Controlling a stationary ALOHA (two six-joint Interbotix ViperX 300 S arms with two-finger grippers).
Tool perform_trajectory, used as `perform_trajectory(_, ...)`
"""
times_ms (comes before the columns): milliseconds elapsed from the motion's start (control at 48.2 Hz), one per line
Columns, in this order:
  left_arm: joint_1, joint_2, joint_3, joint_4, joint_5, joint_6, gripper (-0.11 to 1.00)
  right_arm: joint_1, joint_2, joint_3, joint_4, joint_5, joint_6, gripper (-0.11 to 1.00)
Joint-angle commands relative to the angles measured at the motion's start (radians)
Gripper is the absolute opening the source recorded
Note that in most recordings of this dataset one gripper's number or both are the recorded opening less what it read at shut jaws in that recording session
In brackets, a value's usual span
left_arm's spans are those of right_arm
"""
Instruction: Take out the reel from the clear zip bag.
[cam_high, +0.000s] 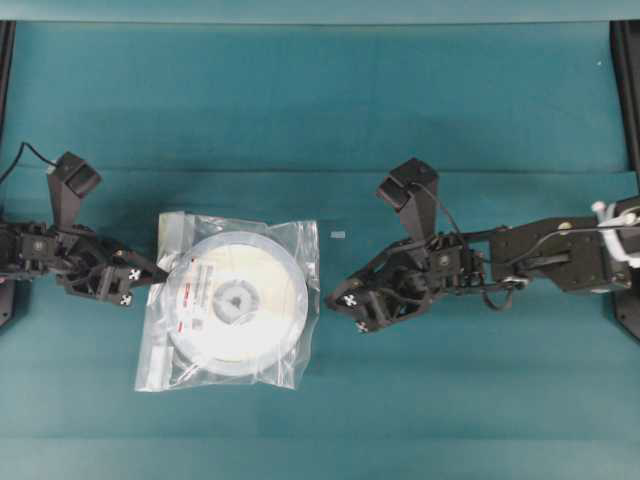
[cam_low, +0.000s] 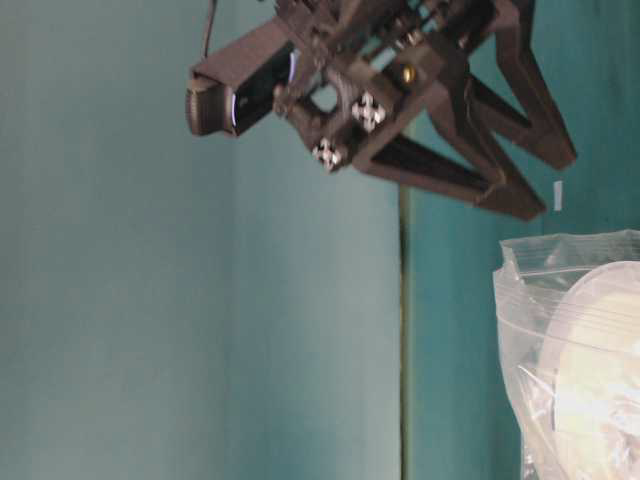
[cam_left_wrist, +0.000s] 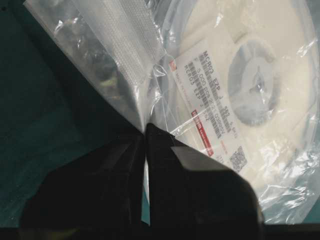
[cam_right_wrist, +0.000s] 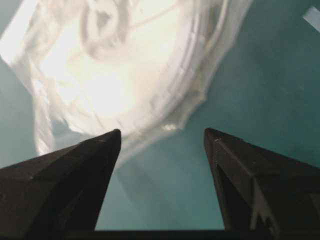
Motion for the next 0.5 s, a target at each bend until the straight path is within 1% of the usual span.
perform_trajectory(0, 0.003, -0.003, -0.009, 0.003, -0.003, 0.000, 0.01, 0.003, 0.021, -0.032, 0.002, -0.026, 0.025, 0.84)
perform_trajectory(83, 0.003, -0.003, -0.009, 0.003, -0.003, 0.000, 0.01, 0.003, 0.057, -0.060, 0.003, -0.026, 0.037, 0.84)
perform_trajectory(270, 0.003, -0.003, -0.009, 0.003, -0.003, 0.000, 0.01, -0.002, 0.110, -0.115, 0.003, -0.025, 0.040, 0.84)
perform_trajectory(478, 0.003, -0.002, -0.009, 0.003, -0.003, 0.000, 0.01, -0.011, 0.150, -0.152, 0.003, -0.009, 0.040, 0.84)
